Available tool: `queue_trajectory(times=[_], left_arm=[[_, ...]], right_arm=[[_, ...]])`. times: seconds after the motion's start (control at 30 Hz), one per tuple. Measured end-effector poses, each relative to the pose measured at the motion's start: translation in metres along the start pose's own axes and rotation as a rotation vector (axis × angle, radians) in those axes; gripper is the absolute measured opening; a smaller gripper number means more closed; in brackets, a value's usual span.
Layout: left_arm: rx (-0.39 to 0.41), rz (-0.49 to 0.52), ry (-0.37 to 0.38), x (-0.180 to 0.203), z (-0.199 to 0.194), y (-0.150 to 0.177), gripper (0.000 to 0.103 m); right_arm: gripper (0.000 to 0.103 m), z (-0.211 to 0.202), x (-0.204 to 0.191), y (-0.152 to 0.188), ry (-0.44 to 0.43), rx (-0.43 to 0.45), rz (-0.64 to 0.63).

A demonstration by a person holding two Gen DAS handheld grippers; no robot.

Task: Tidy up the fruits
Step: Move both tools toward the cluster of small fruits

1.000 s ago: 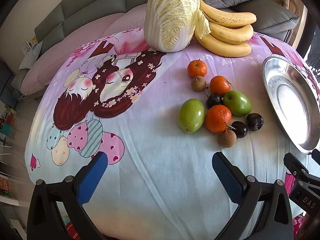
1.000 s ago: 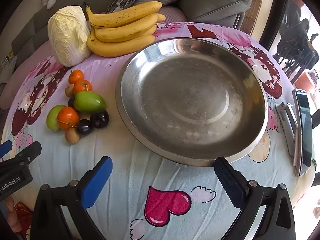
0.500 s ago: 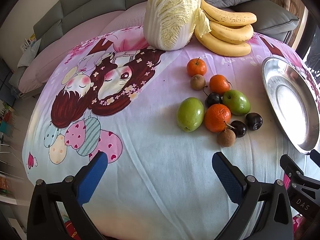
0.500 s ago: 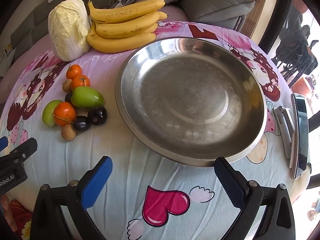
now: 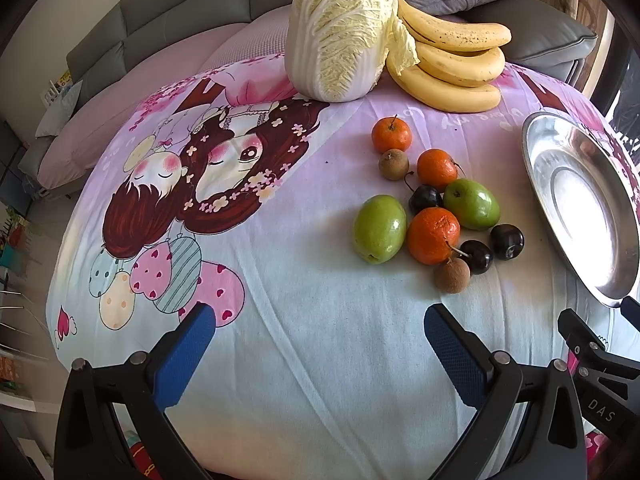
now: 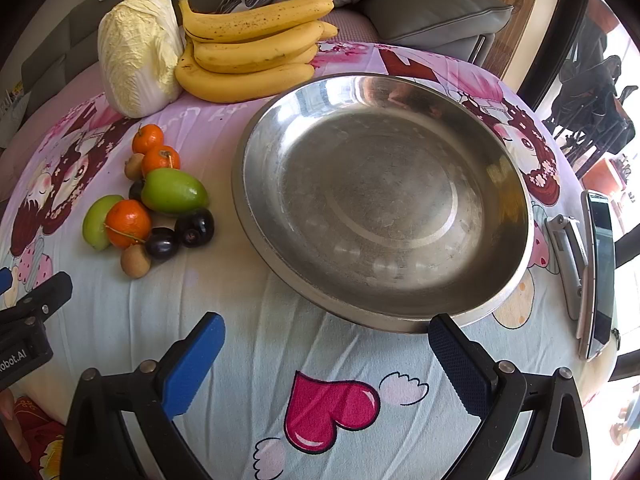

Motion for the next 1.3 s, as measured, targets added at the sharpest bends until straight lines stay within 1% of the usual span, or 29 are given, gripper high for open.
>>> queue_trajectory(times=[0.47,0.53,0.67,0.77,0.87,0.93,1.07,1.13,1.23,1.3], left_arm=[[-0.006,0.008,0.002,0.001,0.001,0.001,0.103],[-0.027,0.004,0.018,0.001,0.003,0.003,0.103],[-0.07,-0.011,0.077,0.005,0.008,0.005,0.103],[-0.093,-0.045,0.118,0.007,0.01,0.0,0.103],[-0.112,-0.076,0.128,0.005,0.011,-0.01,0.103],[-0.128,-0.081,0.138,0.004,0.012,-0.018,0.103],[-0.2,-0.079,0.168,0.005,0.014,-0.028,0.103],[-0.223,-0.088,0.17,0.004,0.014,-0.034,0.103],[-0.248,-0.081,0.153,0.002,0.013,-0.043,0.103],[-0.257,-0.093,0.17,0.002,0.012,-0.05,0.103]], right_arm=[[0.103,0.0,0.001,0.001,-0.001,-0.002,0.0],[0.103,0.0,0.001,0.002,-0.013,-0.01,-0.001],[0.103,-0.001,0.001,-0.004,-0.039,-0.009,0.0],[0.103,-0.001,-0.001,-0.013,-0.07,-0.006,0.007],[0.103,-0.002,-0.004,-0.025,-0.113,-0.001,0.029],[0.103,-0.005,-0.006,-0.034,-0.122,0.0,0.022],[0.103,-0.011,-0.009,-0.053,-0.135,-0.018,-0.004],[0.103,-0.015,-0.012,-0.063,-0.152,-0.03,-0.013],[0.103,-0.022,-0.018,-0.08,-0.171,-0.036,-0.029],[0.103,-0.027,-0.022,-0.091,-0.18,-0.028,-0.038]])
Point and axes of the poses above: each gripper's, at about its wrist camera, not at the fingertips, and z roughly the way its jaws point, x to its right, y to its underside, the point moved 10 cm from there along z, roughly the way its jaws point, and after that the axes turned 10 degrees about -z, right-handed, at the moved point
